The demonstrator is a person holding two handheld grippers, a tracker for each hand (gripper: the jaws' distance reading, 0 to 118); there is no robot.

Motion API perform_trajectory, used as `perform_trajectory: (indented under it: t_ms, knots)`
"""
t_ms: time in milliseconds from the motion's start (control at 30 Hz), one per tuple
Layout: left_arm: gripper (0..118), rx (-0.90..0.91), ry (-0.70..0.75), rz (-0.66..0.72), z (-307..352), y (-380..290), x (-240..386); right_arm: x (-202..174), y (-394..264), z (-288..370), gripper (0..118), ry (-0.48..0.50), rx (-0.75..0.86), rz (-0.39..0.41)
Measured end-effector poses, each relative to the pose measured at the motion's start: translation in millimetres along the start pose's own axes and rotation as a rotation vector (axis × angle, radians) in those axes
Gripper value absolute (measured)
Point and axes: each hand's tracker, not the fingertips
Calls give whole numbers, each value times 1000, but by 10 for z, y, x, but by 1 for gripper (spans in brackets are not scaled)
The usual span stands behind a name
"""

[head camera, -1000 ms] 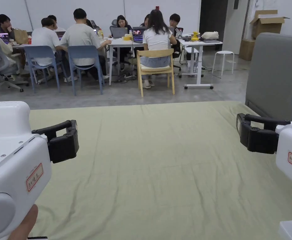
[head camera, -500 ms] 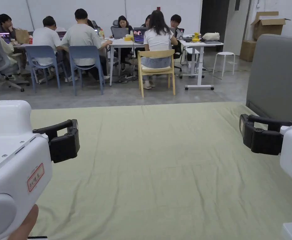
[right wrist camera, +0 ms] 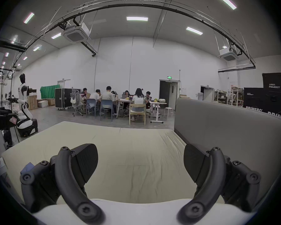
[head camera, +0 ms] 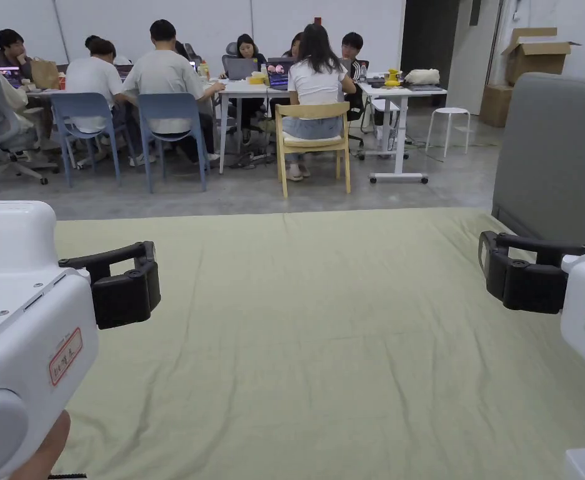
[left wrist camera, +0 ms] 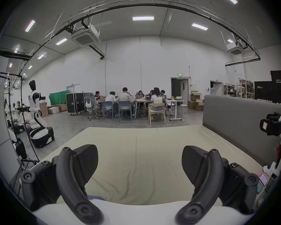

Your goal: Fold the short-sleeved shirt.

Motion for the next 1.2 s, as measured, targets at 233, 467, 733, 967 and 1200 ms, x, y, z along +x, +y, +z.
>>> perform_trajectory:
  t_ms: [233, 467, 733, 967, 1200]
  knots:
    - [111, 16, 1, -3, 13, 9, 0, 1, 14, 3, 112, -2, 4, 2]
    - [111, 36, -7, -12, 30, 17, 10, -13, 21, 7, 115, -1, 6, 3]
    - [111, 36, -18, -11, 33, 8, 16, -13, 7, 5, 115, -4, 3, 5]
    - [111, 39, -21, 8, 37, 0, -20, 0, -9, 11, 115, -9, 3, 5]
    - [111, 53, -23, -9, 54, -4, -16, 3, -14, 15, 115, -10, 3, 7]
